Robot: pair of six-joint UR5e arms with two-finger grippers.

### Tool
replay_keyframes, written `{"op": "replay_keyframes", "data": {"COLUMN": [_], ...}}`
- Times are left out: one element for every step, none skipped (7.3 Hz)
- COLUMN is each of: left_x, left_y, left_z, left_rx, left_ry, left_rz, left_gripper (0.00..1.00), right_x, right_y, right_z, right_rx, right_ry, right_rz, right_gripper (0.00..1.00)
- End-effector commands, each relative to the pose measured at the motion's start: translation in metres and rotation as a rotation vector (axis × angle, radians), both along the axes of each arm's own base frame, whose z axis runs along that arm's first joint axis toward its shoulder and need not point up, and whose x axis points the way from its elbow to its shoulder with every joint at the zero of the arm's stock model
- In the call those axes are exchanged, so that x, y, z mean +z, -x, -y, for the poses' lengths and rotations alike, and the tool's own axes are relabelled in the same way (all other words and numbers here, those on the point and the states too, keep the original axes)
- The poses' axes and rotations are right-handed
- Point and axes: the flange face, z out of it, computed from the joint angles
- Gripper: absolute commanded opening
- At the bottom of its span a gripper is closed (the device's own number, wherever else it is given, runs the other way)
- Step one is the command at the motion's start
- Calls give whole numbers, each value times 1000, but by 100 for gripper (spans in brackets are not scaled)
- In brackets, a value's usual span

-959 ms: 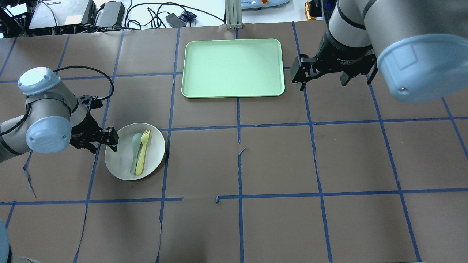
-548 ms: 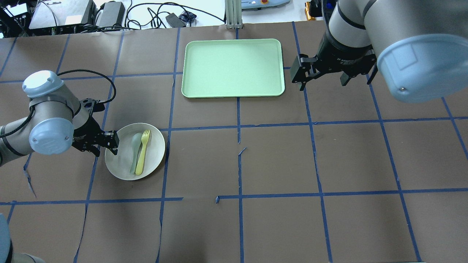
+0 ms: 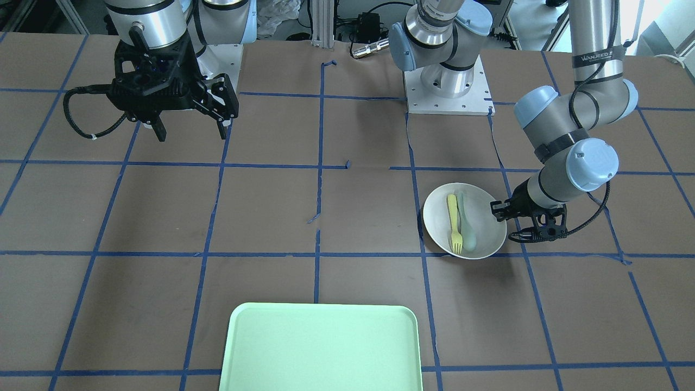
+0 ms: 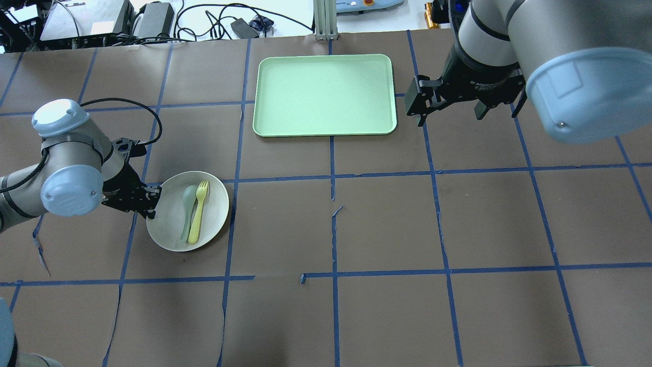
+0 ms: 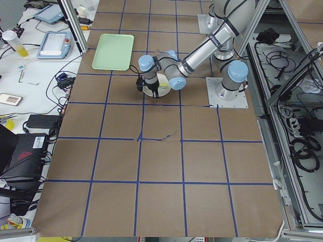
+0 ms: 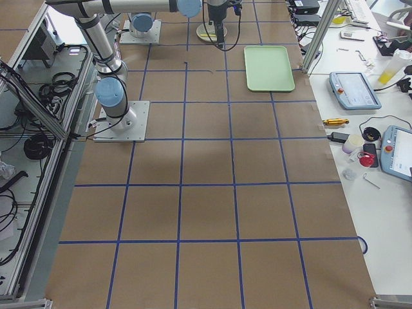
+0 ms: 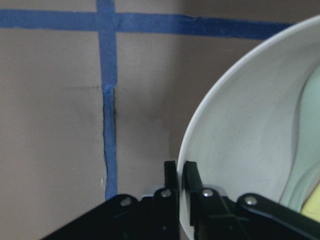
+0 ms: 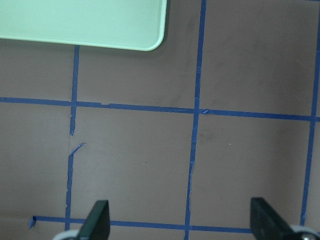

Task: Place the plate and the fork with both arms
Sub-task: 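Lower the left gripper to the rim of the white plate and grasp it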

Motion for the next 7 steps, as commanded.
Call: {"op": "replay_keyframes", "data": {"left_x": [13, 19, 31, 46, 57, 61, 70], "left_y": [-17, -25, -28, -30, -30, -26, -20], "left_z": [1, 5, 14, 27, 43, 53, 66], "left_rx": [34, 67, 72, 88, 105, 103, 71], "left_ry": [46, 86, 69, 61, 82, 116, 140], "left_rz": [-57, -179, -207, -263, -317, -368, -366], "left_gripper": [0, 0, 0, 0, 0, 0, 0], "right_x": [1, 0, 0, -1, 0, 0, -1], "right_y": [0, 0, 0, 0, 0, 0, 0], "right_z": [-1, 0, 0, -1, -1, -1, -1], "right_rx": [0, 0, 0, 0, 0, 0, -1], "right_ry": [1, 0, 1, 0, 1, 1, 0], "right_rz": [0, 1, 0, 1, 2, 2, 2], "right_gripper": [100, 100, 100, 100, 100, 100, 100]}}
